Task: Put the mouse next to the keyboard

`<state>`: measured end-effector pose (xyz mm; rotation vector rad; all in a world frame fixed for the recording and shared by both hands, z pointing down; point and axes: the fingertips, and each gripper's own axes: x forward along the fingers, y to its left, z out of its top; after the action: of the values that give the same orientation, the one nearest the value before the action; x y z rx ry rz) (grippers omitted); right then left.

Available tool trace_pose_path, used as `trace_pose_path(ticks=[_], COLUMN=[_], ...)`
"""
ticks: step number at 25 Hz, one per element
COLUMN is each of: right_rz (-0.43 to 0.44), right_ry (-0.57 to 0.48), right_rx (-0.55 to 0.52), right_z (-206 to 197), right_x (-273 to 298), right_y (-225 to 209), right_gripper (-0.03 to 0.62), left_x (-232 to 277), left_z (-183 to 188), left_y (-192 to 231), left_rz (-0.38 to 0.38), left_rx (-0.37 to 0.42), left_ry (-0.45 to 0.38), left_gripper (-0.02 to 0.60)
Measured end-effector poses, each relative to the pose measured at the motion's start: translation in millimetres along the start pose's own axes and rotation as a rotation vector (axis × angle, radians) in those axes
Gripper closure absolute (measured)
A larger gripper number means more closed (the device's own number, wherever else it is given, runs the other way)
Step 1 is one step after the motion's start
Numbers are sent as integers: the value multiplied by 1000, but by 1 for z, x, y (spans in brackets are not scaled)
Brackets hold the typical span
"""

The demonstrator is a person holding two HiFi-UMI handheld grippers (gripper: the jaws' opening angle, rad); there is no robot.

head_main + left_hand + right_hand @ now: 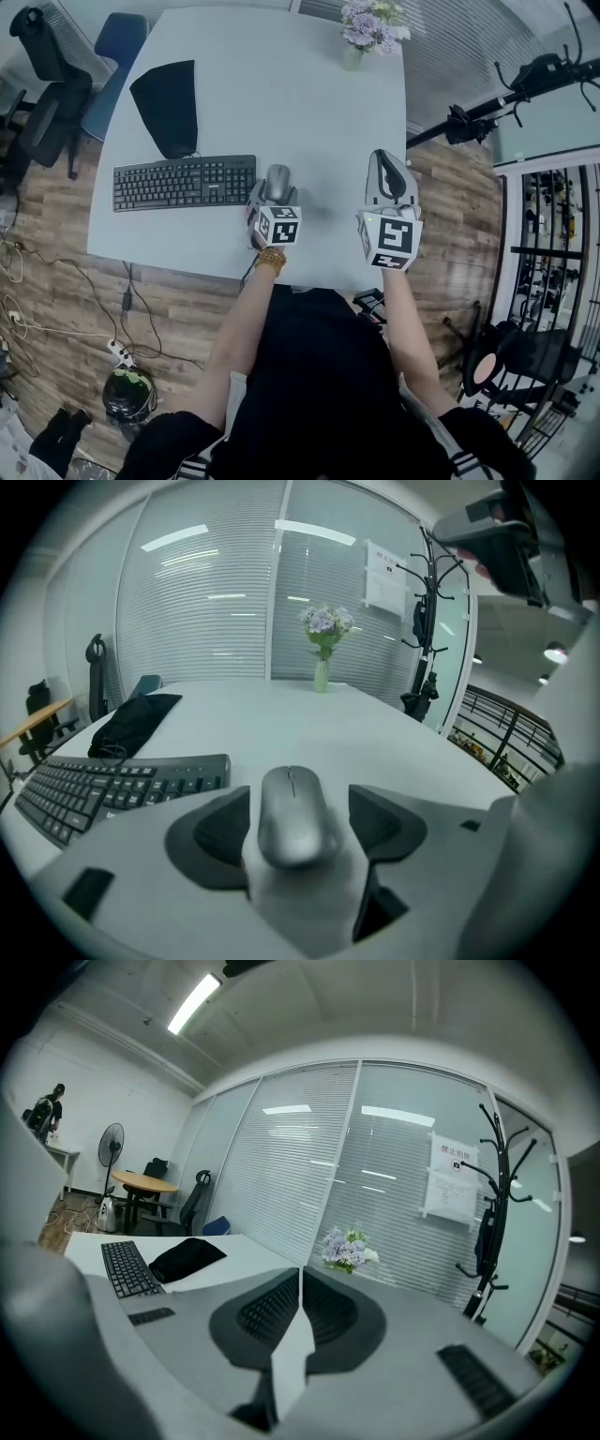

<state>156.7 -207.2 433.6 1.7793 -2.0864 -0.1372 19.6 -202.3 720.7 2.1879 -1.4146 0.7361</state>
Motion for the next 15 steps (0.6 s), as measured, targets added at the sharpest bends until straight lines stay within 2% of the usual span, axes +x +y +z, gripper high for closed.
trace_pose_path(ticks=[3,10,15], right_rz=[-2,-4,-2], right_ry=[-1,-34,-59], right_rx=[0,24,33], right_z=[5,31,47], right_x=[-7,-21,-31], right_y=[-4,-17,-22], right_gripper=[592,592,592], left_x=[-17,-74,-114], left_z=[22,122,171], left_y=[4,6,2], left_rz=[17,45,50], left_rx=[-6,17,49], left_ry=[-50,-263,-368], left_gripper=[258,259,264])
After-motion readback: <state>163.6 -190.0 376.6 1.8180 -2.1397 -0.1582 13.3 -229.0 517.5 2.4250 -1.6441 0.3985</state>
